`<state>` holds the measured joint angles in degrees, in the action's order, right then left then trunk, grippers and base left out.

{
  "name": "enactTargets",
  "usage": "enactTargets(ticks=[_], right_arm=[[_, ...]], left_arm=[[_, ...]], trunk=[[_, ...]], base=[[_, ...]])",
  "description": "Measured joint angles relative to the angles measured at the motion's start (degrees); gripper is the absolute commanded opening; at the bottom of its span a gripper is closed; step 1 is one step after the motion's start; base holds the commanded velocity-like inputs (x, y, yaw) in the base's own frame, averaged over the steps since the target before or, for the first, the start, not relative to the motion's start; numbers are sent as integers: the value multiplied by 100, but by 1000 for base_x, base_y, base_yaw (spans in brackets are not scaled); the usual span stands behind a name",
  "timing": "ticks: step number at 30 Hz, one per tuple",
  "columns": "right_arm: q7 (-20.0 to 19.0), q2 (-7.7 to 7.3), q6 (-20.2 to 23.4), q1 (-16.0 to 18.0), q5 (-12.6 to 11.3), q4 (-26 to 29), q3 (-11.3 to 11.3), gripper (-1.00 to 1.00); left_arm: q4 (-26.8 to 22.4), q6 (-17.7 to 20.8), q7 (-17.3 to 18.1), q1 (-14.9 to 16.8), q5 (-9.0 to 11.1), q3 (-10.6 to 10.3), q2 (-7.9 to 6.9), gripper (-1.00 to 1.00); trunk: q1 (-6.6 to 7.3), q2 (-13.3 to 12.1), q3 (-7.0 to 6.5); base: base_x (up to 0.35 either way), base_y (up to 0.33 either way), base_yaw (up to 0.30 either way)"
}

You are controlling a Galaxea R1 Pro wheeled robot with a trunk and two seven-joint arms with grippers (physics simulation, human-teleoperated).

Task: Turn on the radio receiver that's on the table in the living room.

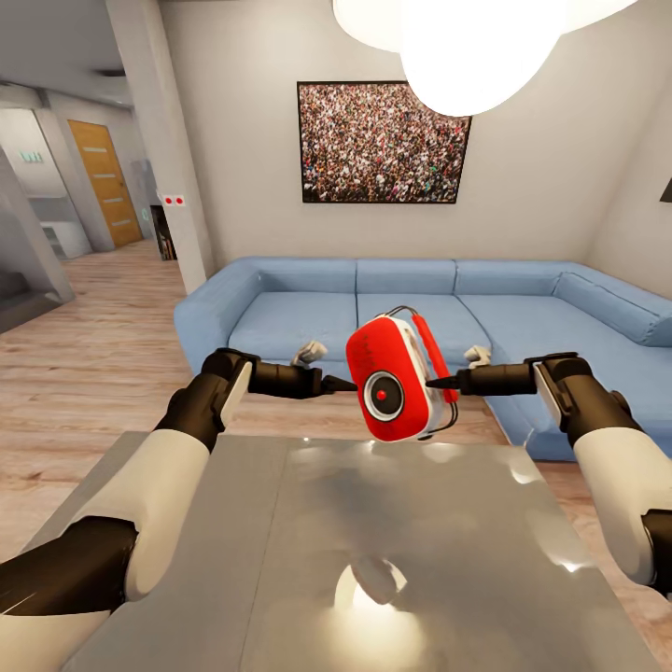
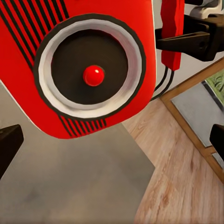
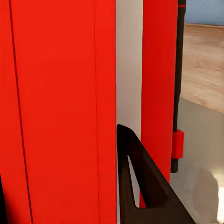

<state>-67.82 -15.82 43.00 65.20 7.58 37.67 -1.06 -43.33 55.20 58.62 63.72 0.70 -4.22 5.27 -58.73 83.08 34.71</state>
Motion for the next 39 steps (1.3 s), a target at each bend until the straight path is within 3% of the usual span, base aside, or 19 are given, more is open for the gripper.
enactTargets(ticks=[20,39], right_arm=[[-25,35,8,0,-1,0,1,-100],[-422,27,29,0,-11,1,0,-100]], left_arm=[[20,0,0,0,0,0,18,100],[44,-6,0,0,0,0,18,100]], trunk=[[0,0,0],[0,0,0]], base=[[0,0,0],[0,0,0]])
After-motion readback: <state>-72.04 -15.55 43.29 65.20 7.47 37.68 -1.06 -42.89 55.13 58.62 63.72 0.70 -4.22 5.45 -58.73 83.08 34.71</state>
